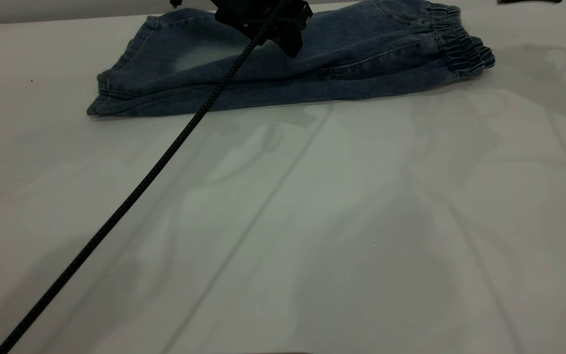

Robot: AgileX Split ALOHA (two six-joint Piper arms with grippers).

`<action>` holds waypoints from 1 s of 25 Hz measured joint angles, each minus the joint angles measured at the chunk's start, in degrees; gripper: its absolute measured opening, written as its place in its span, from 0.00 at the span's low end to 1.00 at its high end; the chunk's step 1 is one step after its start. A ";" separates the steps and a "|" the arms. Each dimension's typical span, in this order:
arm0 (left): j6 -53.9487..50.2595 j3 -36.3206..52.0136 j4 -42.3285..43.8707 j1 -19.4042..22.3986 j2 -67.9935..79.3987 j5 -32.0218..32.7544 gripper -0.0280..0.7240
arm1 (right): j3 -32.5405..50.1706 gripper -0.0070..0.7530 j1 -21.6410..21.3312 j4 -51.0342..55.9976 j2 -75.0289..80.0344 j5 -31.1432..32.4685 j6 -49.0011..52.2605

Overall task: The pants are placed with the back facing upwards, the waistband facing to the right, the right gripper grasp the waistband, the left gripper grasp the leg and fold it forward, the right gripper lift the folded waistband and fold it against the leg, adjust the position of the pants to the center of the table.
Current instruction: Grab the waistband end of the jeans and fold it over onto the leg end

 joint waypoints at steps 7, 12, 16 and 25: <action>-1.20 0.00 -0.05 0.00 0.00 0.12 0.62 | -4.07 0.89 1.96 -0.04 7.49 -2.63 0.16; -1.47 0.00 -0.05 0.00 0.00 0.07 0.62 | -4.64 0.84 1.91 -0.54 9.05 -2.45 0.23; -1.55 0.00 -0.05 0.00 0.00 0.01 0.62 | -5.02 0.65 1.91 -2.01 9.28 -2.50 2.03; -1.57 0.00 -0.05 0.00 0.00 -0.04 0.62 | -5.02 0.05 1.81 -9.43 9.59 2.92 7.92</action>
